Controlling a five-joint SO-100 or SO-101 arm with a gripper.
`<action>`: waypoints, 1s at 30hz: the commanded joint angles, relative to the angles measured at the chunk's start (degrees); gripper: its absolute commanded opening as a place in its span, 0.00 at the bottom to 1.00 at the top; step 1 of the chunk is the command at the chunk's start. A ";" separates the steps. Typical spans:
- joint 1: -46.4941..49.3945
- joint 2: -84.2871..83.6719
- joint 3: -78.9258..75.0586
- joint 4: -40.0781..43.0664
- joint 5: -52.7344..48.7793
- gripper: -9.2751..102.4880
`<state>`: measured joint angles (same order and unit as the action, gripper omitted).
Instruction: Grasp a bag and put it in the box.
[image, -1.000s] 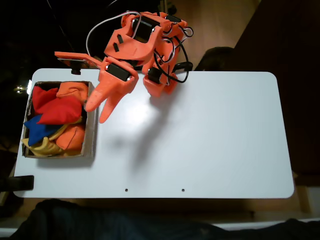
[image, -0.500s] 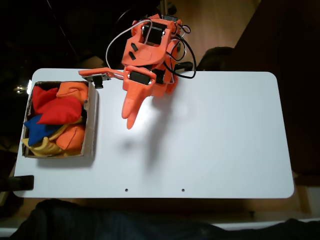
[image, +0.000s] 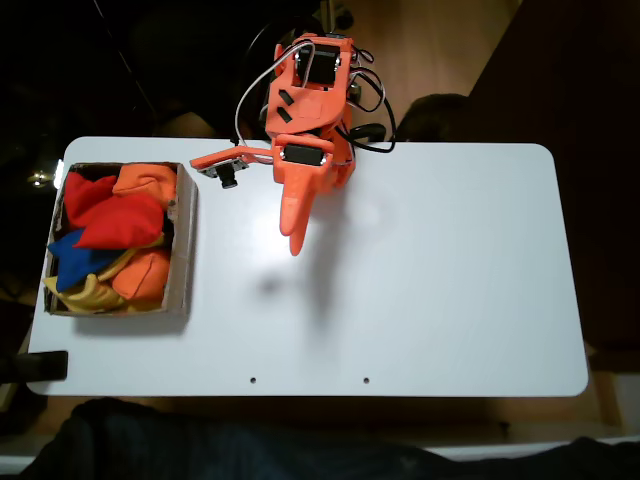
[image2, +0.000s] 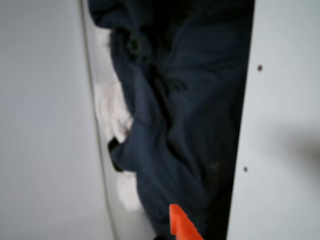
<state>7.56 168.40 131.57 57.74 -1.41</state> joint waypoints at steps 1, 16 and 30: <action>-1.23 1.49 0.79 0.44 1.76 0.78; -6.15 11.69 14.15 2.02 3.34 0.63; -8.09 18.19 24.08 3.69 2.64 0.43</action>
<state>-0.35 185.80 154.86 61.26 1.67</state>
